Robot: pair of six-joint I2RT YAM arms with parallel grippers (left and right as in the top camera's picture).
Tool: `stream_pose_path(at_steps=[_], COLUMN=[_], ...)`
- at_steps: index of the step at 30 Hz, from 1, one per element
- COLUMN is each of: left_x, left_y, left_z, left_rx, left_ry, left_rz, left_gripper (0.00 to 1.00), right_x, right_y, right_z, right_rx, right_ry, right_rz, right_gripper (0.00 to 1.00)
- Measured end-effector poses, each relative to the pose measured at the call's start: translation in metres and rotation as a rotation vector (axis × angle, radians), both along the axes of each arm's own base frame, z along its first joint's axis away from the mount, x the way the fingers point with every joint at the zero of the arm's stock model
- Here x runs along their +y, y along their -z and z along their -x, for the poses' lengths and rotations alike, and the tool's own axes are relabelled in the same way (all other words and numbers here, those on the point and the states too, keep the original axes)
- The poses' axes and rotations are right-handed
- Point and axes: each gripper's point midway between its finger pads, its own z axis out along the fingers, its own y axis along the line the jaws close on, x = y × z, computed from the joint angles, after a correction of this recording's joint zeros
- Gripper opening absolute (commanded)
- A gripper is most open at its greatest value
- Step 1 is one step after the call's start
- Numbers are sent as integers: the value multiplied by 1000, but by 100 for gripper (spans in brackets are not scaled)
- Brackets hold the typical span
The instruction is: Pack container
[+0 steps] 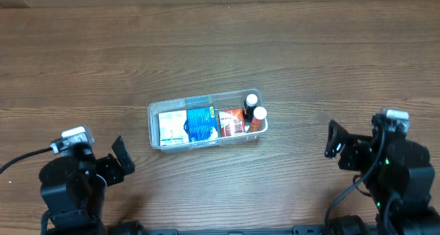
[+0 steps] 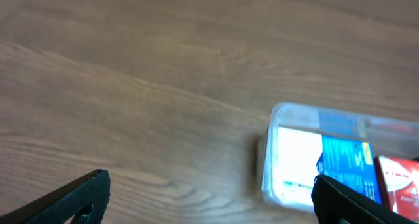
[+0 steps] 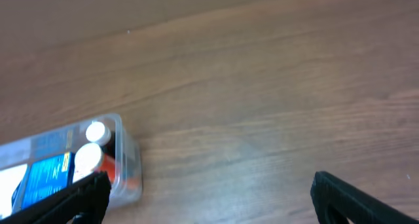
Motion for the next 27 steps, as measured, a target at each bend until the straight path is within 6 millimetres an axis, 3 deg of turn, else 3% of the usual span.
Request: stream_pose_path(at_steps=[9,27], left_x=[-4,-5], left_y=[32,33], left_z=[22,23], left_rx=[150,158], left_ry=[0,0], left_rz=[30,31], left_gripper=[100,100], right_x=[-1,4], right_y=[16,18], right_z=[12,8], right_rx=[78,21], right_ry=[1,-41], right_rz=[9,11], right_gripper=[100,100])
